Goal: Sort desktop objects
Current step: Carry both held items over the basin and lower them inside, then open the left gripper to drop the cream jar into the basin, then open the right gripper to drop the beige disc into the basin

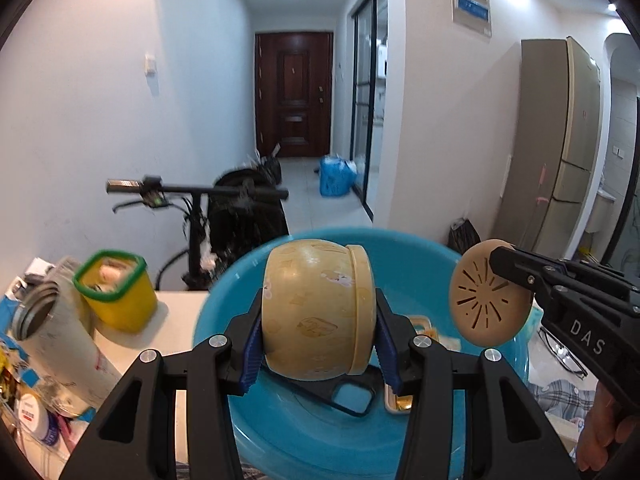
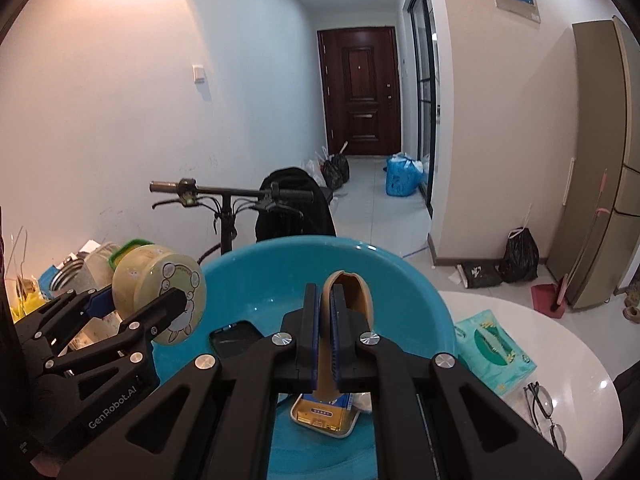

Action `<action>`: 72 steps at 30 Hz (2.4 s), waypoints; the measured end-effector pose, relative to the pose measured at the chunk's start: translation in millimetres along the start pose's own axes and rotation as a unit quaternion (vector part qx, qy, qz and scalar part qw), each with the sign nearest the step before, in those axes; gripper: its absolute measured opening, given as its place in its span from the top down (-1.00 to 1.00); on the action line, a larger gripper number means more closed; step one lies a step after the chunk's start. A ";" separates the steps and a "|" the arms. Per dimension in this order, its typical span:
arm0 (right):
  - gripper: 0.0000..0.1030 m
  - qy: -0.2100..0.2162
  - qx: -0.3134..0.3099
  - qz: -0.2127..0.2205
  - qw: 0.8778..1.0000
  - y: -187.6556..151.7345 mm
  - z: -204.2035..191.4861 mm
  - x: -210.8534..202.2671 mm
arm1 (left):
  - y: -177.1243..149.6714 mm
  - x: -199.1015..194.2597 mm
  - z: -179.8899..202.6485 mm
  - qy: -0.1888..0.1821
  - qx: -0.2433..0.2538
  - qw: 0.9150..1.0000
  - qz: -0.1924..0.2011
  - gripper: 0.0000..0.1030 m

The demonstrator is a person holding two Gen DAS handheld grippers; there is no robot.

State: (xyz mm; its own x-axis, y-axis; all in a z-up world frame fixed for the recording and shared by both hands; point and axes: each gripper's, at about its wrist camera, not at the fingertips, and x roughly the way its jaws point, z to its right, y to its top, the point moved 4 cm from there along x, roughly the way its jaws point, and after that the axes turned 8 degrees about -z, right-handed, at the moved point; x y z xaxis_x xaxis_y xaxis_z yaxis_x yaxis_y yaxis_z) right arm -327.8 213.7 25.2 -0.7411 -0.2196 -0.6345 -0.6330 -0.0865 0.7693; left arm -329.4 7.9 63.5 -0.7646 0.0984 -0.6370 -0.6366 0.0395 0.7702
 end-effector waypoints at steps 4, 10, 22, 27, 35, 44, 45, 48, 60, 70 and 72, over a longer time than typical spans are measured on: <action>0.91 0.012 0.008 -0.027 1.000 -5.7 2.4 15.8 | -6.7 19.6 -1.2 0.003 0.003 1.000 -0.026 0.02; 0.91 0.027 0.007 -0.060 0.998 -13.3 -6.4 37.4 | -13.1 42.4 -3.8 0.005 0.005 0.998 -0.059 0.02; 0.92 0.032 0.000 -0.070 0.997 -15.5 -12.8 41.4 | -24.2 71.9 -14.4 -0.007 -0.004 0.993 -0.115 0.02; 0.92 0.034 -0.001 -0.075 0.997 -16.7 -14.8 44.0 | -27.8 79.3 -15.0 0.001 -0.003 0.991 -0.137 0.02; 0.92 0.034 0.000 -0.076 0.997 -17.2 -14.8 44.0 | -31.3 88.1 -20.4 -0.003 -0.015 0.988 -0.157 0.02; 0.91 0.034 0.000 -0.076 0.997 -17.2 -14.4 43.6 | -28.8 85.7 -22.2 -0.003 -0.020 0.990 -0.142 -0.41; 0.92 0.035 0.000 -0.077 0.996 -17.1 -13.9 43.6 | -27.2 83.0 -22.6 0.001 -0.018 0.991 -0.133 -0.45; 0.91 0.034 0.000 -0.076 0.997 -17.3 -14.0 43.4 | -23.6 77.7 -23.9 0.007 -0.017 0.992 -0.122 -0.45; 0.91 0.033 -0.002 -0.083 0.996 -21.8 -11.4 48.2 | -15.3 65.2 -28.2 0.002 -0.032 0.994 -0.100 -0.46; 0.91 -0.042 0.006 -0.071 0.997 -12.0 21.2 52.6 | -10.8 57.1 -30.6 0.010 -0.038 0.996 -0.081 -0.46; 0.91 -0.050 0.007 -0.078 0.996 -13.7 24.0 58.9 | -11.0 57.0 -31.5 0.013 -0.039 0.996 -0.080 -0.46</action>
State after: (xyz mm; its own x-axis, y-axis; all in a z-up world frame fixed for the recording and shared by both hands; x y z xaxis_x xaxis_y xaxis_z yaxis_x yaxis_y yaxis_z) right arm -368.1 225.4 -24.5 -0.6522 -0.1065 -0.7505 -0.7442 -0.0985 0.6607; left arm -369.1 -18.2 17.6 -0.6549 0.0722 -0.7523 -0.7551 -0.0239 0.6551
